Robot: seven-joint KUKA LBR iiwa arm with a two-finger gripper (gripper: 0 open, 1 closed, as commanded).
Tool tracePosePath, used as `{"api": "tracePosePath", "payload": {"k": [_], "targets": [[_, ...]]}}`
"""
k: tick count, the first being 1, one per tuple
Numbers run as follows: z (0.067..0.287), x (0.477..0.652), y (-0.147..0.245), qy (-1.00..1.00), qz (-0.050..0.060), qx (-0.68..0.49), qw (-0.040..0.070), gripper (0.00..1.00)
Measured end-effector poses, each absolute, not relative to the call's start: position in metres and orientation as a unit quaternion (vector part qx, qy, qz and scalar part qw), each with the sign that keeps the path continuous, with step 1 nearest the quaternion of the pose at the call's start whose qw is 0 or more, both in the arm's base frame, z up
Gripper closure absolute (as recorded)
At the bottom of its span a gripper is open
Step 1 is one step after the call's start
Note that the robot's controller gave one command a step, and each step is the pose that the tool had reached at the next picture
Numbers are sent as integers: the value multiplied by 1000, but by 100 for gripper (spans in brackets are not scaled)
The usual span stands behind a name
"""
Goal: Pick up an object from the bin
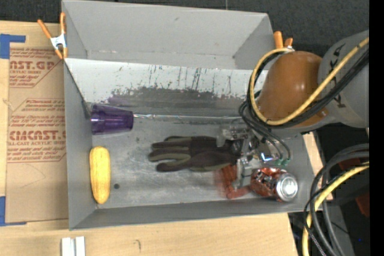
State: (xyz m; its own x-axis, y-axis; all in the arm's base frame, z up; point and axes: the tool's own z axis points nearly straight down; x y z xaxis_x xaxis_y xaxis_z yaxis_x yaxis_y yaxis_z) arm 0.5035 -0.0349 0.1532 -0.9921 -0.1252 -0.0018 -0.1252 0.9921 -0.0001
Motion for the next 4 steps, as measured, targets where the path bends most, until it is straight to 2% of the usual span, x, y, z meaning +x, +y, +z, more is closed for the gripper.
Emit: {"api": "tracePosePath", "payload": {"k": [1, 2, 3, 4], "targets": [[141, 515, -34, 1000, 1, -12, 0, 0], [85, 526, -15, 1000, 0, 16, 2, 100], [85, 526, -15, 1000, 0, 16, 2, 100], [286, 509, 5, 999, 1, 51, 2, 100]]}}
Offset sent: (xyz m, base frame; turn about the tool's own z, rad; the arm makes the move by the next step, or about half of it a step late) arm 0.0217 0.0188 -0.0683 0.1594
